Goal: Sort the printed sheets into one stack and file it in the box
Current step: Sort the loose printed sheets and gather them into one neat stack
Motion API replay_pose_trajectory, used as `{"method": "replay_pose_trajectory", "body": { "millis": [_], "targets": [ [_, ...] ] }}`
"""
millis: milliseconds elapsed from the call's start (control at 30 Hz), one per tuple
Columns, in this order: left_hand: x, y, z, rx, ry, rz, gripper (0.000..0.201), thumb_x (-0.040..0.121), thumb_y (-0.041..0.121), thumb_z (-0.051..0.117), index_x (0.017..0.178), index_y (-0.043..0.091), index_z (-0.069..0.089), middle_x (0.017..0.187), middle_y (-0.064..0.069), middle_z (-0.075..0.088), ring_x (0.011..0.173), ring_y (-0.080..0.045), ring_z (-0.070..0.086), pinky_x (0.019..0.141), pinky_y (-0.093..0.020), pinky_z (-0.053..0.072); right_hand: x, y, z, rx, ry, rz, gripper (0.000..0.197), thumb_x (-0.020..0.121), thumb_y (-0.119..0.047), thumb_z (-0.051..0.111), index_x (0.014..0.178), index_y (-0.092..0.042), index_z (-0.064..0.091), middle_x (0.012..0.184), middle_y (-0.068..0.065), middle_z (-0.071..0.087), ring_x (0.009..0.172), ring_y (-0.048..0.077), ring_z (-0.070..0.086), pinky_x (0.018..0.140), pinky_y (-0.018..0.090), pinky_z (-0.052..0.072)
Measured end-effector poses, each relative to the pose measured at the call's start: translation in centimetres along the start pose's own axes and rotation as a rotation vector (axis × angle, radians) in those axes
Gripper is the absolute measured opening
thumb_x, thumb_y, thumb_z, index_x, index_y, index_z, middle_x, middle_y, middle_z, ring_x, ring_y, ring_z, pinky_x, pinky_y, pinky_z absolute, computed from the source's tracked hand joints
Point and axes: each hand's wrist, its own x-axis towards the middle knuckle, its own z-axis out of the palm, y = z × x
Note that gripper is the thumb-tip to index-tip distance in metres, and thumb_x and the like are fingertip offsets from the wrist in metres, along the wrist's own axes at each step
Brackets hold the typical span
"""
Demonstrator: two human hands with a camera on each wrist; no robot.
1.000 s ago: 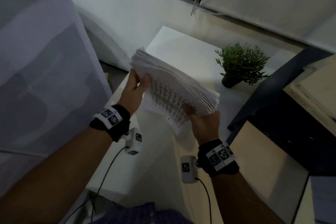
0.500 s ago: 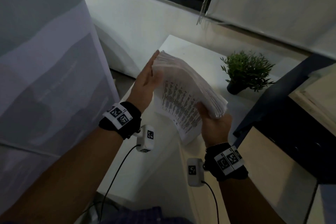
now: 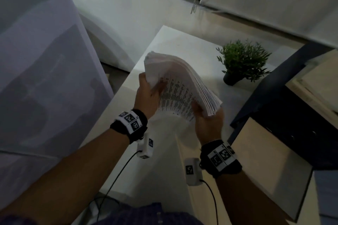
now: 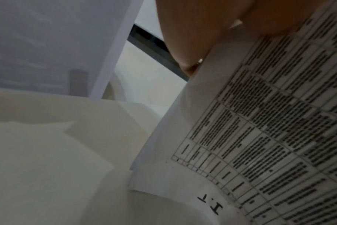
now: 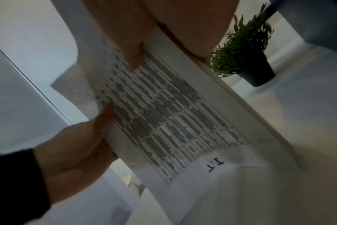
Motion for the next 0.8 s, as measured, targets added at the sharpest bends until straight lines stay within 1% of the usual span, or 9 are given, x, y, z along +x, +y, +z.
{"method": "replay_pose_trajectory", "body": {
  "millis": [67, 167, 233, 333, 400, 500, 633, 700, 800],
  "targets": [
    [0.2, -0.5, 0.1, 0.042, -0.013, -0.004, 0.025, 0.098, 0.026, 0.052, 0.121, 0.018, 0.044, 0.100, 0.002, 0.062, 0.088, -0.006, 0.061, 0.083, -0.049, 0.054, 0.1, 0.3, 0.2, -0.056, 0.003, 0.018, 0.023, 0.092, -0.004, 0.068, 0.112, -0.014, 0.067, 0.110, 0.010, 0.069, 0.094, -0.012, 0.062, 0.086, 0.013, 0.051],
    [0.0, 0.4, 0.1, 0.004, 0.032, 0.035, 0.018, 0.098, 0.020, 0.052, 0.111, 0.030, 0.043, 0.097, 0.013, 0.058, 0.082, 0.012, 0.058, 0.079, -0.026, 0.054, 0.6, 0.0, -0.1, -0.017, 0.067, 0.009, 0.023, 0.091, -0.003, 0.068, 0.113, 0.003, 0.069, 0.098, 0.003, 0.071, 0.084, -0.013, 0.064, 0.078, 0.014, 0.051],
    [-0.6, 0.5, -0.1, -0.049, 0.027, 0.046, 0.026, 0.098, 0.020, 0.051, 0.108, 0.040, 0.038, 0.101, 0.015, 0.055, 0.086, 0.015, 0.056, 0.077, -0.016, 0.050, 0.2, -0.5, -0.5, -0.009, 0.048, 0.038, 0.019, 0.087, -0.006, 0.073, 0.106, -0.011, 0.071, 0.091, -0.010, 0.069, 0.079, -0.015, 0.064, 0.074, 0.017, 0.053],
    [-1.7, -0.7, -1.3, -0.143, -0.061, -0.003, 0.031, 0.099, 0.020, 0.050, 0.123, 0.031, 0.033, 0.115, 0.009, 0.052, 0.097, 0.013, 0.056, 0.081, -0.013, 0.048, -0.7, -0.7, -0.7, 0.011, 0.013, 0.096, 0.038, 0.079, -0.007, 0.082, 0.109, -0.024, 0.068, 0.103, -0.013, 0.071, 0.097, -0.002, 0.069, 0.088, 0.025, 0.058],
    [-1.6, -0.9, -1.7, -0.226, -0.083, -0.008, 0.035, 0.100, 0.026, 0.048, 0.130, 0.034, 0.033, 0.125, 0.011, 0.051, 0.110, 0.009, 0.054, 0.090, -0.014, 0.046, -0.4, -0.8, -0.9, 0.001, 0.015, 0.069, 0.044, 0.076, -0.007, 0.084, 0.117, -0.010, 0.068, 0.112, 0.000, 0.071, 0.108, 0.010, 0.068, 0.095, 0.031, 0.056],
    [-1.2, 0.0, -1.8, -0.369, -0.067, -0.014, 0.040, 0.101, 0.043, 0.031, 0.139, 0.032, 0.040, 0.133, 0.007, 0.056, 0.125, -0.007, 0.052, 0.101, -0.024, 0.043, 0.1, -0.9, -1.0, -0.028, 0.006, 0.002, 0.055, 0.076, -0.008, 0.084, 0.126, 0.001, 0.062, 0.123, 0.007, 0.067, 0.114, 0.003, 0.063, 0.098, 0.022, 0.051],
    [-0.5, 0.9, -2.1, -0.390, -0.057, -0.076, 0.062, 0.095, 0.065, 0.028, 0.136, 0.025, 0.051, 0.130, 0.006, 0.061, 0.123, -0.012, 0.055, 0.105, -0.034, 0.044, 0.4, -1.1, -1.3, -0.018, 0.001, -0.010, 0.046, 0.076, -0.011, 0.085, 0.118, -0.018, 0.068, 0.116, -0.002, 0.070, 0.111, 0.014, 0.067, 0.097, 0.040, 0.055],
    [-0.3, 1.3, -2.2, -0.373, -0.053, -0.071, 0.061, 0.100, 0.054, 0.024, 0.145, 0.017, 0.041, 0.137, -0.001, 0.056, 0.126, -0.016, 0.052, 0.105, -0.037, 0.042, 0.5, -1.2, -1.4, 0.038, -0.008, 0.038, 0.046, 0.076, -0.008, 0.084, 0.114, -0.028, 0.067, 0.112, -0.009, 0.071, 0.107, 0.013, 0.069, 0.093, 0.040, 0.057],
    [0.4, 2.4, -2.0, -0.347, -0.134, 0.007, 0.063, 0.098, 0.055, 0.024, 0.147, 0.016, 0.037, 0.143, -0.003, 0.052, 0.133, -0.020, 0.047, 0.107, -0.036, 0.042, 0.8, -1.0, -1.4, 0.054, 0.004, 0.028, 0.043, 0.076, -0.006, 0.083, 0.112, -0.026, 0.068, 0.103, -0.016, 0.073, 0.103, 0.007, 0.070, 0.089, 0.030, 0.058]
  ]
}}
